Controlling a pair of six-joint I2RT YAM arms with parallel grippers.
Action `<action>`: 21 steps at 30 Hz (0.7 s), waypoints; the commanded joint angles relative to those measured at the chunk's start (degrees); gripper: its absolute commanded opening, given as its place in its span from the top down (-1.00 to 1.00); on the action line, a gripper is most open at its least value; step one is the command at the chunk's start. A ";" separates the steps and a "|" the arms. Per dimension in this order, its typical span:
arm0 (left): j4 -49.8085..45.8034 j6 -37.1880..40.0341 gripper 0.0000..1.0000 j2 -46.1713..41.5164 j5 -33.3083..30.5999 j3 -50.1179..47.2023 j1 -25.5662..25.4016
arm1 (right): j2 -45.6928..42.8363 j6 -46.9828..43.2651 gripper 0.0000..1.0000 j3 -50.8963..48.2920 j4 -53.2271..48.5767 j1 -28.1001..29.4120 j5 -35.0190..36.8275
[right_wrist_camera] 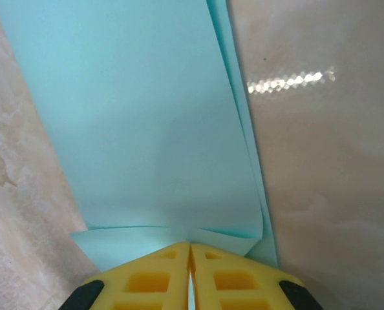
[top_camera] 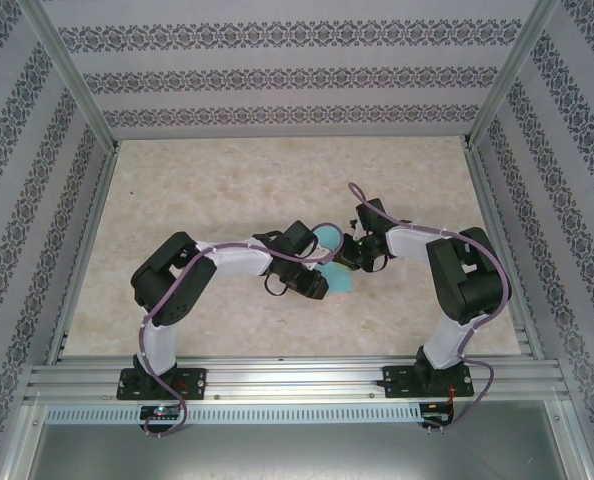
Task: Fold a paper plane with a square sheet of paper (fold left side to right side)
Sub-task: Fold the triangle a second time at the center of the table.
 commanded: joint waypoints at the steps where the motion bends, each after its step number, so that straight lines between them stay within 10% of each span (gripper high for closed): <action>1: -8.01 0.30 0.40 -2.40 -0.53 -2.32 -1.16 | 2.36 -1.28 0.79 -0.09 -2.48 -1.02 4.56; 21: 2.95 -6.06 0.39 4.15 5.69 7.96 2.85 | 2.48 -1.32 0.78 0.22 -2.56 -0.96 4.27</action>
